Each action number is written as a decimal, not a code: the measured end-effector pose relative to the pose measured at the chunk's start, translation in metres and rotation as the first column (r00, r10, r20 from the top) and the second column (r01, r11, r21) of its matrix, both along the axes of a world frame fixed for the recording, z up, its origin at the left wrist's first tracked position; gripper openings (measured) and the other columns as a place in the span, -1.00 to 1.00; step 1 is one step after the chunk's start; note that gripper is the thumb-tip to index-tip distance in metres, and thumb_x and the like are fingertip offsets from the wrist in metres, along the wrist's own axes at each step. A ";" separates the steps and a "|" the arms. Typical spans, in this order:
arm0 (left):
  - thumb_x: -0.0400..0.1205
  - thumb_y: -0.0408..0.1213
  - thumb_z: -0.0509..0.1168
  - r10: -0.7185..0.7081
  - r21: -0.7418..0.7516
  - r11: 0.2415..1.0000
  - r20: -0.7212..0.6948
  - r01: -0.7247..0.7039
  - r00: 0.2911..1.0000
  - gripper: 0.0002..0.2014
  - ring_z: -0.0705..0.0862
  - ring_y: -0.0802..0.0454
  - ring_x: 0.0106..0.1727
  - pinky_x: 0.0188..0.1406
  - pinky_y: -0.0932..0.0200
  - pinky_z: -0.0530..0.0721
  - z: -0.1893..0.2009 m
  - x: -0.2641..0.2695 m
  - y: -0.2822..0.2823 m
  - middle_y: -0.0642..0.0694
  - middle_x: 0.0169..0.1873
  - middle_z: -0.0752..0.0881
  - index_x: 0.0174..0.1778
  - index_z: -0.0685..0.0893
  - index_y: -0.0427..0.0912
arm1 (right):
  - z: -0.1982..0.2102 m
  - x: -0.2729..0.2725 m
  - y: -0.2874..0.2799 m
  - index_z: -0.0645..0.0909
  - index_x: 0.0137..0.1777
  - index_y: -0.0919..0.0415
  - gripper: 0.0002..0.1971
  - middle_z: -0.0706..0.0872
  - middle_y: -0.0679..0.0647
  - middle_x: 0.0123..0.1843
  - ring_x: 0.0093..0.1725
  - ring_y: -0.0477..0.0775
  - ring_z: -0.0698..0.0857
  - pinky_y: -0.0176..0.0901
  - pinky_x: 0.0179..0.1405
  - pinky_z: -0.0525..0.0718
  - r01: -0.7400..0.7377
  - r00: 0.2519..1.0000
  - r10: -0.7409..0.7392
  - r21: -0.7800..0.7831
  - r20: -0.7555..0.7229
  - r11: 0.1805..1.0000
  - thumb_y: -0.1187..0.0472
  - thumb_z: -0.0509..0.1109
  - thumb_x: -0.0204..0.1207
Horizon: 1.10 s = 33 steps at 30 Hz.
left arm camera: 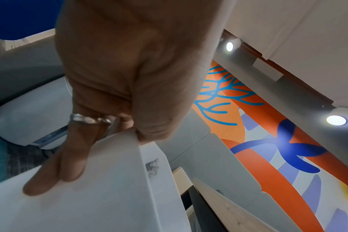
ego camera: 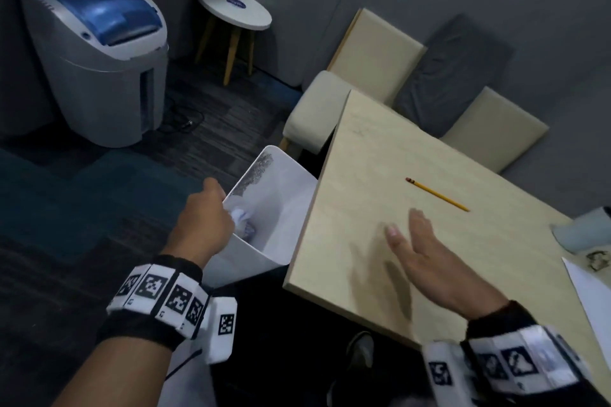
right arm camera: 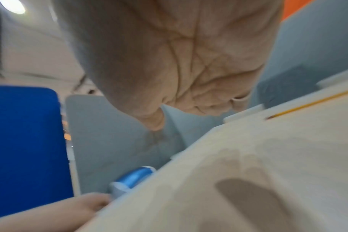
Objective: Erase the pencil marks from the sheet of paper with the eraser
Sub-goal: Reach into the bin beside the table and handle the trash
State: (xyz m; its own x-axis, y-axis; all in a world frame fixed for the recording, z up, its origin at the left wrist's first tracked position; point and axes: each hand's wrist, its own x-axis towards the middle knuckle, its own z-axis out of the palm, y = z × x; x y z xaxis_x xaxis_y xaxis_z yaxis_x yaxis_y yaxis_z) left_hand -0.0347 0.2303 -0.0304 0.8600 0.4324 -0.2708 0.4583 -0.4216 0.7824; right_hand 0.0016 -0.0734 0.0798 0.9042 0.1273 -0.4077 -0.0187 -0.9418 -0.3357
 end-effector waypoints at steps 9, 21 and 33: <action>0.73 -0.39 0.28 0.112 -0.019 0.994 0.091 -0.111 0.989 -0.85 0.56 -0.26 -0.11 -0.08 -0.06 0.47 0.005 0.011 -0.020 -0.10 -0.21 0.47 0.16 0.45 -0.26 | -0.052 0.075 -0.021 -0.30 0.91 0.20 -0.02 -0.33 0.38 0.90 0.90 0.41 -0.27 0.34 0.85 -0.13 0.183 0.983 -0.182 -0.336 0.037 0.924 -0.50 -0.26 0.73; 0.73 -0.41 0.29 0.161 -0.107 0.983 0.101 -0.150 0.982 -0.88 0.59 -0.23 -0.12 -0.12 0.01 0.47 0.001 0.028 -0.025 -0.22 -0.05 0.61 0.15 0.50 -0.26 | -0.037 0.087 0.058 -0.34 0.89 0.23 -0.13 -0.33 0.13 0.93 0.90 0.07 -0.32 0.08 0.90 -0.21 -0.296 0.941 0.317 -0.160 0.122 0.942 -0.32 -0.09 0.87; 0.77 -0.37 0.25 0.171 -0.061 0.984 0.079 -0.167 0.982 -0.89 0.59 -0.18 -0.17 -0.16 0.00 0.50 -0.006 0.033 -0.023 -0.17 -0.07 0.61 0.13 0.44 -0.18 | -0.049 0.099 0.095 -0.45 0.88 0.01 -0.08 -0.38 -0.05 0.92 0.89 -0.03 -0.35 0.03 0.87 -0.29 -0.644 0.759 0.646 -0.054 0.079 0.763 -0.42 -0.08 0.77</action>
